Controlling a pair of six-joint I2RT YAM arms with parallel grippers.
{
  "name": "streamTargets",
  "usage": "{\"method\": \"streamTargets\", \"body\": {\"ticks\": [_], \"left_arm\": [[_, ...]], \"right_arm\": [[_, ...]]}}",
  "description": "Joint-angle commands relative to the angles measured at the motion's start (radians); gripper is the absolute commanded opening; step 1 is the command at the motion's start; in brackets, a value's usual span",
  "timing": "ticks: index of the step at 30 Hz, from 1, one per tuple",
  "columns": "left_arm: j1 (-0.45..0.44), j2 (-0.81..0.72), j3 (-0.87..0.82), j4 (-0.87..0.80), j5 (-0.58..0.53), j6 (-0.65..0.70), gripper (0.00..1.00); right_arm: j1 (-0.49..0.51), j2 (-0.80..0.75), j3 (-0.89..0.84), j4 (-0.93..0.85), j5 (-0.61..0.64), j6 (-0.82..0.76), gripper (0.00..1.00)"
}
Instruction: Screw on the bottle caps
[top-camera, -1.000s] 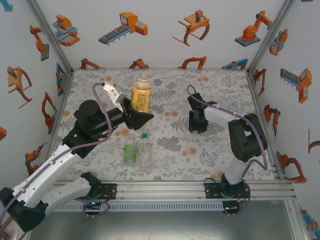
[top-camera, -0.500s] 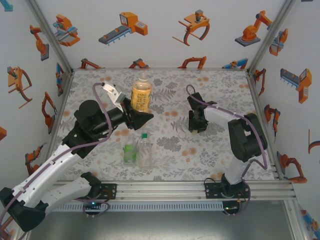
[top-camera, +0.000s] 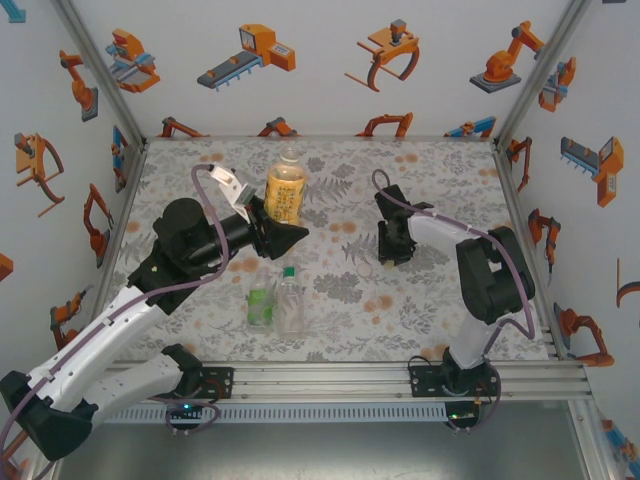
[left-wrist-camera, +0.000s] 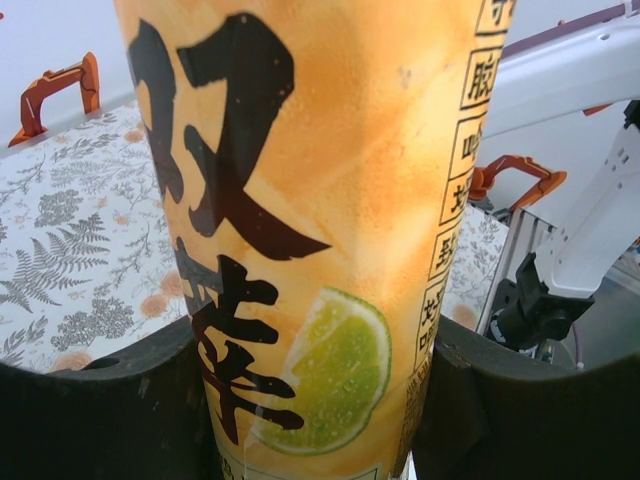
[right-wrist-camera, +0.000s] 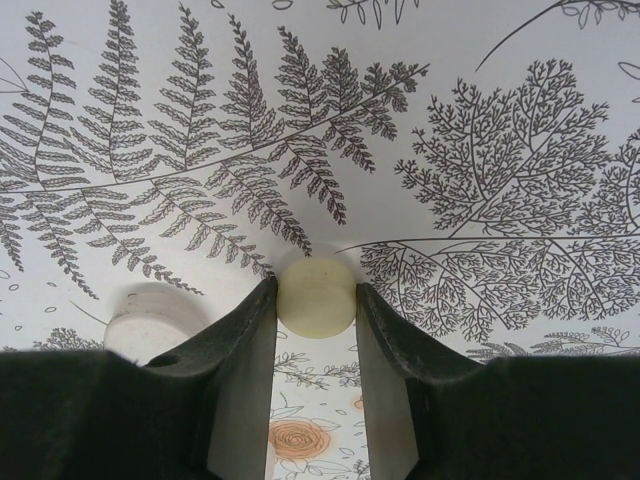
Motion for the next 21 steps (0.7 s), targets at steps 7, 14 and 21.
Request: {"method": "streamTargets", "body": {"ticks": [7, 14, 21], "left_arm": [[-0.002, 0.021, 0.015, -0.199, 0.073, 0.274, 0.00], [-0.001, 0.072, 0.103, -0.490, 0.089, 0.543, 0.00], [-0.006, 0.105, 0.141, -0.647, 0.113, 0.739, 0.00]], "right_arm": [[0.005, -0.229, 0.021, -0.058, -0.170, -0.088, 0.17], [0.012, -0.453, -0.021, 0.093, -0.498, -0.142, 0.01], [0.028, -0.673, -0.065, 0.254, -0.710, -0.216, 0.00]]}}
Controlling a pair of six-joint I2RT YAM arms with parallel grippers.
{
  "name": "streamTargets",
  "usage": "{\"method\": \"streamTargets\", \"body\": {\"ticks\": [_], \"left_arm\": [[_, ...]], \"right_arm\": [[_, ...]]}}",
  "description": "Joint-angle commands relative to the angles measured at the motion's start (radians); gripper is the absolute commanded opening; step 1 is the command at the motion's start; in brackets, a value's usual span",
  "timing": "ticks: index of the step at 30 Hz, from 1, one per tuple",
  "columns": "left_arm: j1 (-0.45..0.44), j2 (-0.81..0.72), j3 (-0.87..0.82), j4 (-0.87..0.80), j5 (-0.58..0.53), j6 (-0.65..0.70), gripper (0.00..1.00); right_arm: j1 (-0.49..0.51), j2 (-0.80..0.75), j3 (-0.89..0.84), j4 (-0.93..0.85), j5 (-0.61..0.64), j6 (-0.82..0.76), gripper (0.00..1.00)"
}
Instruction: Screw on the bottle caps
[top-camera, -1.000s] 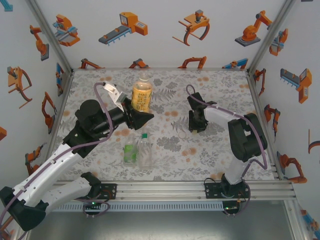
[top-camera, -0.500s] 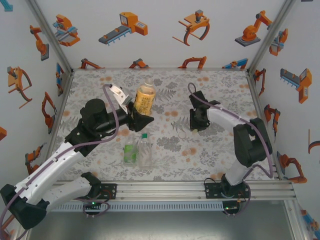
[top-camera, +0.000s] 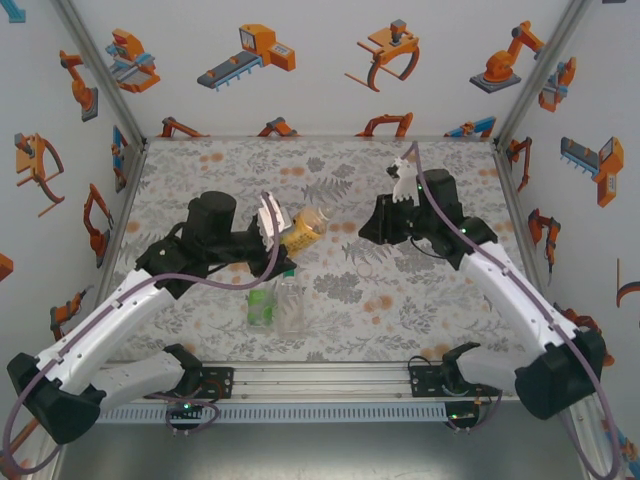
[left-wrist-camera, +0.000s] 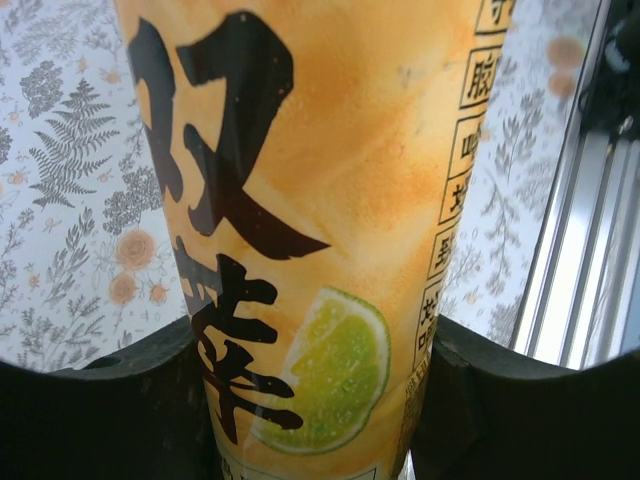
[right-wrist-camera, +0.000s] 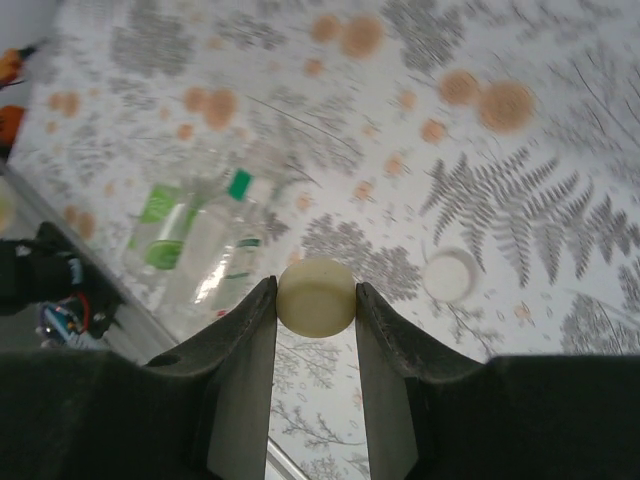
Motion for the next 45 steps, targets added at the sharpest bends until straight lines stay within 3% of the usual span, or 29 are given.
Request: {"method": "streamTargets", "body": {"ticks": [1, 7, 17, 26, 45], "left_arm": [[-0.007, -0.015, 0.023, -0.111, 0.036, 0.165, 0.00], [-0.008, -0.054, 0.022, -0.189, 0.042, 0.297, 0.00], [-0.011, -0.059, 0.080, -0.285, -0.009, 0.360, 0.00], [-0.015, -0.061, 0.084, -0.331, -0.033, 0.399, 0.00], [-0.018, -0.074, 0.076, -0.329, -0.006, 0.395, 0.00]], "right_arm": [[0.012, -0.093, -0.034, 0.137, -0.194, -0.068, 0.00], [0.030, -0.200, -0.063, 0.304, -0.403, -0.133, 0.00], [0.135, -0.193, -0.023, 0.369, -0.514, -0.328, 0.00], [0.190, -0.169, -0.020, 0.430, -0.523, -0.358, 0.00], [0.299, -0.099, 0.051, 0.222, -0.460, -0.519, 0.00]]}}
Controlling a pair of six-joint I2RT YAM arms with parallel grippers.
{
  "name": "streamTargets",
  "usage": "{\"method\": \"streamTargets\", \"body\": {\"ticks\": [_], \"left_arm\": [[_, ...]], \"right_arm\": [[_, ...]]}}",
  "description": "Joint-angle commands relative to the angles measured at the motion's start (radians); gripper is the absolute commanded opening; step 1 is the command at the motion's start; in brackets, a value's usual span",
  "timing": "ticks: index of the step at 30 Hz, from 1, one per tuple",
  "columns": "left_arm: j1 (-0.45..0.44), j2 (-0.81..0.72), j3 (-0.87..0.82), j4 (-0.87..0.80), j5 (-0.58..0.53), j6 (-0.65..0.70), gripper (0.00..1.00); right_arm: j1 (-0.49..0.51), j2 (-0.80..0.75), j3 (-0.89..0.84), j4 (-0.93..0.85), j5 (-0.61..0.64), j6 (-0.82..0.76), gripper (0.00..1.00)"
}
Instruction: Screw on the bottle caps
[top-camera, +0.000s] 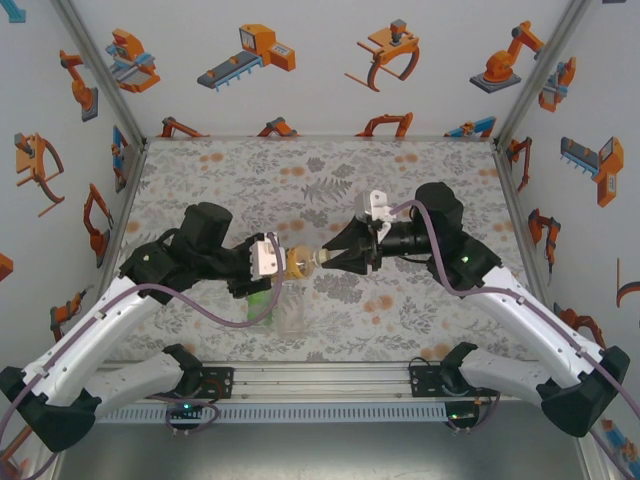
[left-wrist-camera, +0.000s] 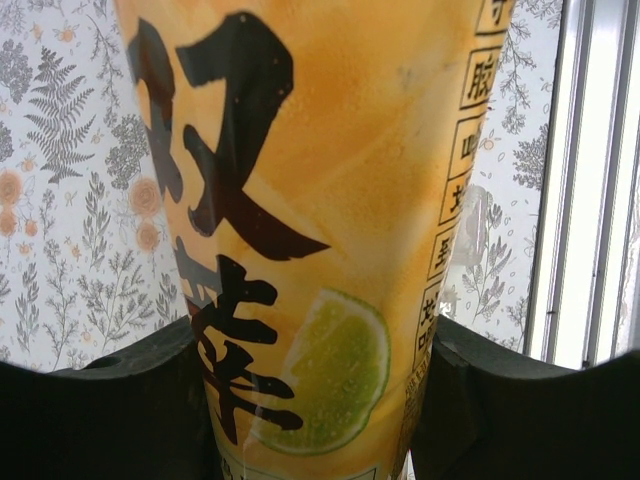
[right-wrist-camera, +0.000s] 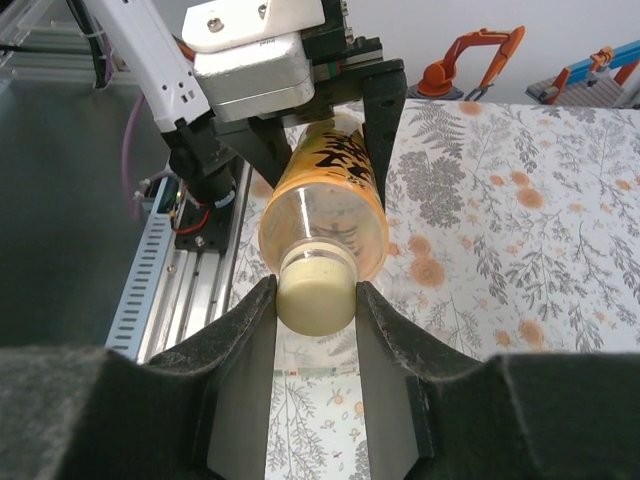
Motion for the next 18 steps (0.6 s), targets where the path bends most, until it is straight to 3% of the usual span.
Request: {"method": "streamTargets", "body": {"ticks": [1, 13, 18], "left_arm": [[-0.005, -0.013, 0.027, 0.010, 0.031, 0.022, 0.00], [-0.006, 0.015, 0.028, 0.004, 0.071, 0.002, 0.00], [-0.008, 0.032, 0.038, -0.010, 0.097, 0.011, 0.00]], "right_arm": [[0.030, 0.020, 0.066, -0.096, 0.004, -0.100, 0.00], [0.128, 0.035, 0.177, -0.344, 0.146, -0.325, 0.00], [0.153, 0.020, 0.181, -0.369, 0.184, -0.377, 0.00]]}}
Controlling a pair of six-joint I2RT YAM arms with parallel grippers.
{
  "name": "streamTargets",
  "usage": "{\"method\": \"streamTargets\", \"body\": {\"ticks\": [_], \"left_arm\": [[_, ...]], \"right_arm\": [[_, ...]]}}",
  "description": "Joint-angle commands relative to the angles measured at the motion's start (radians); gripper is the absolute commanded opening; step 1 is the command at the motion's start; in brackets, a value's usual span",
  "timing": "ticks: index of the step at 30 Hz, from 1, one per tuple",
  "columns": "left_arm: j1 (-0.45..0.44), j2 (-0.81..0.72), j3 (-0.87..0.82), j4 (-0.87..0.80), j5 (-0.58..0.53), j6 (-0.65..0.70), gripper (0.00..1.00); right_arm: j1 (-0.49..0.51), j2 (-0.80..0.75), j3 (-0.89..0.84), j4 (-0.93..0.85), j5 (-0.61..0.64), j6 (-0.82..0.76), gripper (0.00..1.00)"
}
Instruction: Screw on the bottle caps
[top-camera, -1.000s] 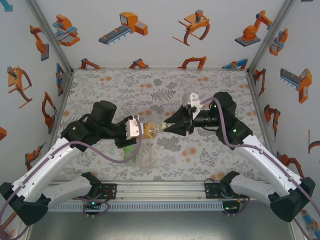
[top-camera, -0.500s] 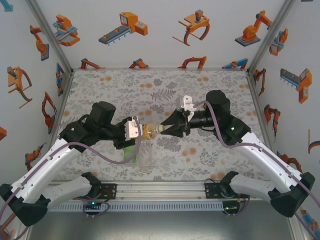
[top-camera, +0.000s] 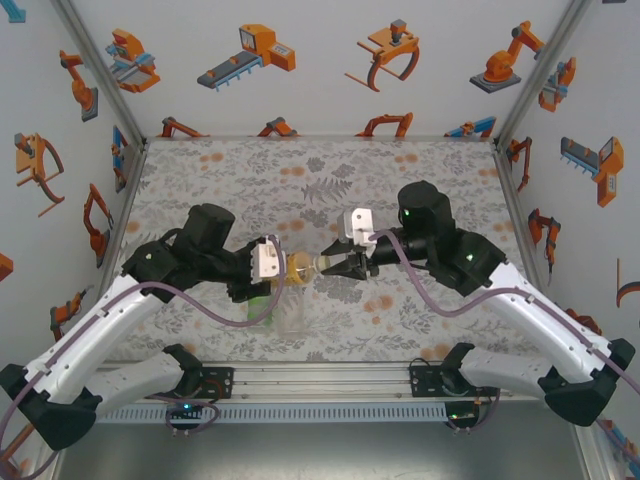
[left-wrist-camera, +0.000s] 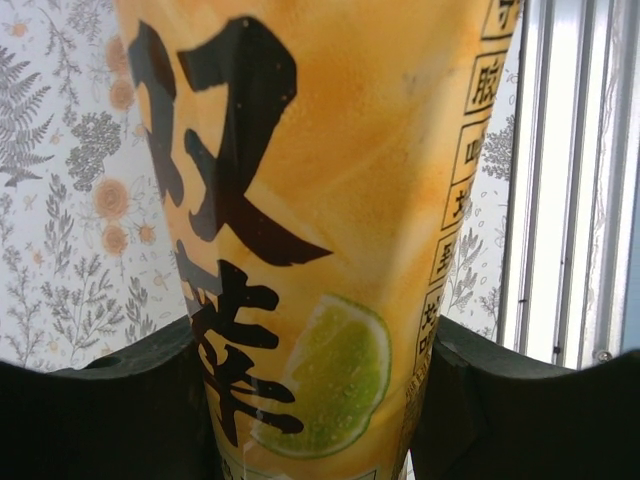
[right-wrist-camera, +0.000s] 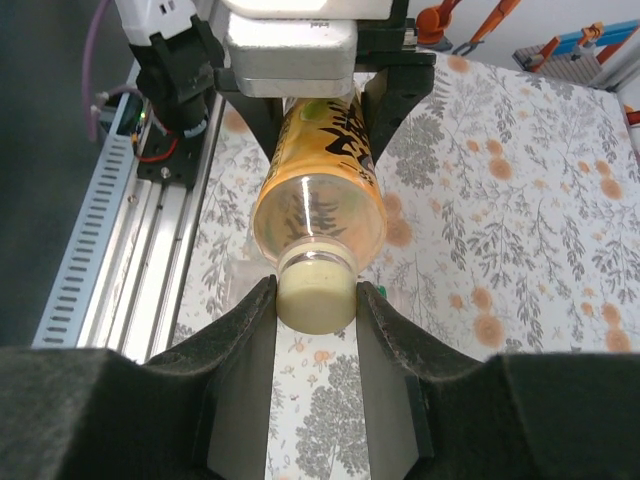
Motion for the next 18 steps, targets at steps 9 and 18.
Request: {"method": "streamTargets", "body": {"ticks": [9, 18], "left_arm": [[-0.008, 0.047, 0.058, -0.012, 0.105, 0.025, 0.00], [-0.007, 0.068, 0.071, -0.044, 0.143, 0.036, 0.00]], "right_arm": [[0.073, -0.024, 0.039, -0.079, 0.041, -0.169, 0.00], [0.109, -0.048, 0.054, -0.120, 0.073, -0.254, 0.00]]}}
